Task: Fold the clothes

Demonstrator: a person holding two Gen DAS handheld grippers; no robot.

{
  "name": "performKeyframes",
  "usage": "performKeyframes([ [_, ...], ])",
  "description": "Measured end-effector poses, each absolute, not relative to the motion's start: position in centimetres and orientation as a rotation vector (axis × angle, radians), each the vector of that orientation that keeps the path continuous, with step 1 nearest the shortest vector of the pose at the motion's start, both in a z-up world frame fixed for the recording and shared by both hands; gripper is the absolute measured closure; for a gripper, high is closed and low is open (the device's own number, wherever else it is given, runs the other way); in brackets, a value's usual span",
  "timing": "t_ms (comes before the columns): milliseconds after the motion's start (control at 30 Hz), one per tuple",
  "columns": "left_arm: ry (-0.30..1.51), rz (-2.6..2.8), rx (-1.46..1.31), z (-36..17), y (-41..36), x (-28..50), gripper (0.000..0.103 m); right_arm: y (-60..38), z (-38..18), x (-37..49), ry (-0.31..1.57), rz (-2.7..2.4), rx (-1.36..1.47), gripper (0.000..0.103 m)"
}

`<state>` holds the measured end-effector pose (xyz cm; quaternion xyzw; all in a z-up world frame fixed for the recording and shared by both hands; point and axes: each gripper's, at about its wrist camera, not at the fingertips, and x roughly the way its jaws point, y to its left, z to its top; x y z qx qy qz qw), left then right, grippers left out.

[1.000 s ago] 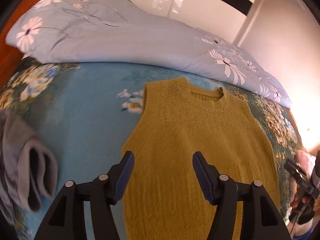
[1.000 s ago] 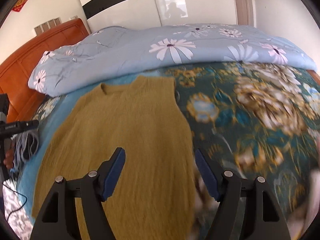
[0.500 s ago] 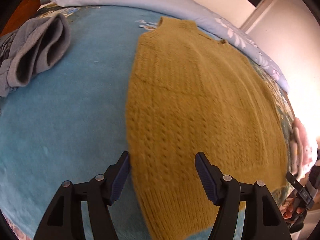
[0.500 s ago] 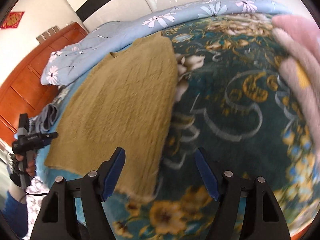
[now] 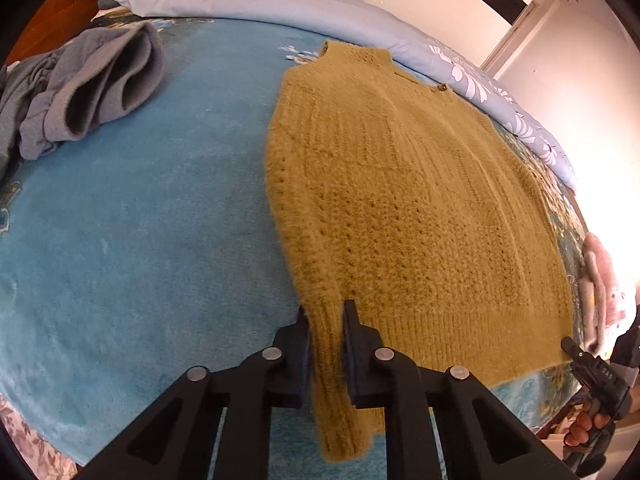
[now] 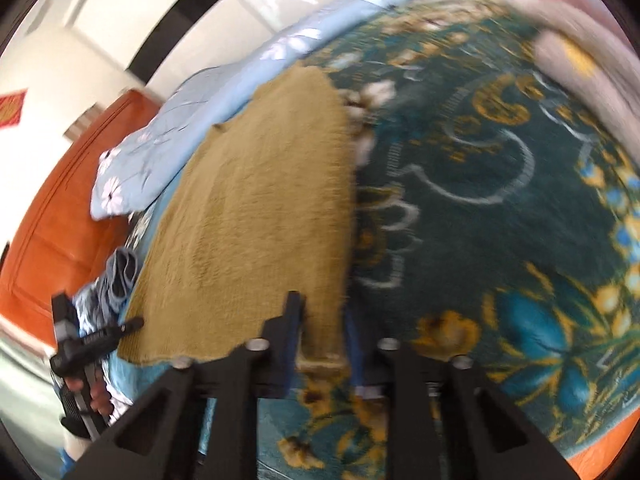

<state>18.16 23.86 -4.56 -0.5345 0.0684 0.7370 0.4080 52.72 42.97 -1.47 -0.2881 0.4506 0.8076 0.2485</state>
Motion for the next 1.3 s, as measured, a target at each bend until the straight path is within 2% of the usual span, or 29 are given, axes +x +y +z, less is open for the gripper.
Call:
performKeyframes([
  [67,0.163,1.858,-1.345,-4.8,23.6,18.0,0.088,43.2,-1.8,53.1,1.247,2.197,-0.779,0.089],
  [267,0.195,1.806,-1.258,-2.6,25.3,16.5,0.088,43.0,-0.2,51.7,1.132,2.229,-0.836,0.088],
  [467,0.225,1.753,-1.172,-0.3,26.9,15.0,0.081,44.8,3.1,50.4,0.986,2.281,-0.798,0.084],
  [600,0.28,1.76,-1.075,1.8,28.8,13.7,0.064,48.2,5.5,47.4,0.859,2.295,-0.822,0.07],
  [633,0.311,1.78,-1.031,2.7,29.6,13.2,0.058,49.1,6.1,46.7,0.835,2.314,-0.815,0.056],
  [667,0.335,1.775,-1.003,3.3,30.2,12.7,0.052,49.9,6.4,46.0,0.809,2.331,-0.803,0.048],
  [700,0.352,1.739,-1.002,3.7,30.6,12.0,0.039,50.7,6.7,45.1,0.78,2.345,-0.795,0.039],
  [733,0.367,1.703,-1.0,4.1,31.0,11.4,0.035,51.4,7.1,44.1,0.744,2.357,-0.796,0.038],
  [867,0.463,1.763,-0.953,5.2,34.3,7.4,0.034,54.3,7.6,38.4,0.539,2.429,-0.88,0.038],
  [967,0.54,1.81,-0.905,4.7,39.7,4.3,0.034,56.9,7.4,33.2,0.389,2.435,-0.964,0.038],
  [1100,0.52,1.819,-0.965,2.7,46.2,0.1,0.034,61.3,6.1,27.2,0.376,2.41,-1.065,0.038],
  [1300,0.5,1.885,-1.041,-1.9,53.6,-4.7,0.034,67.6,3.2,22.6,0.423,2.292,-1.117,0.038],
])
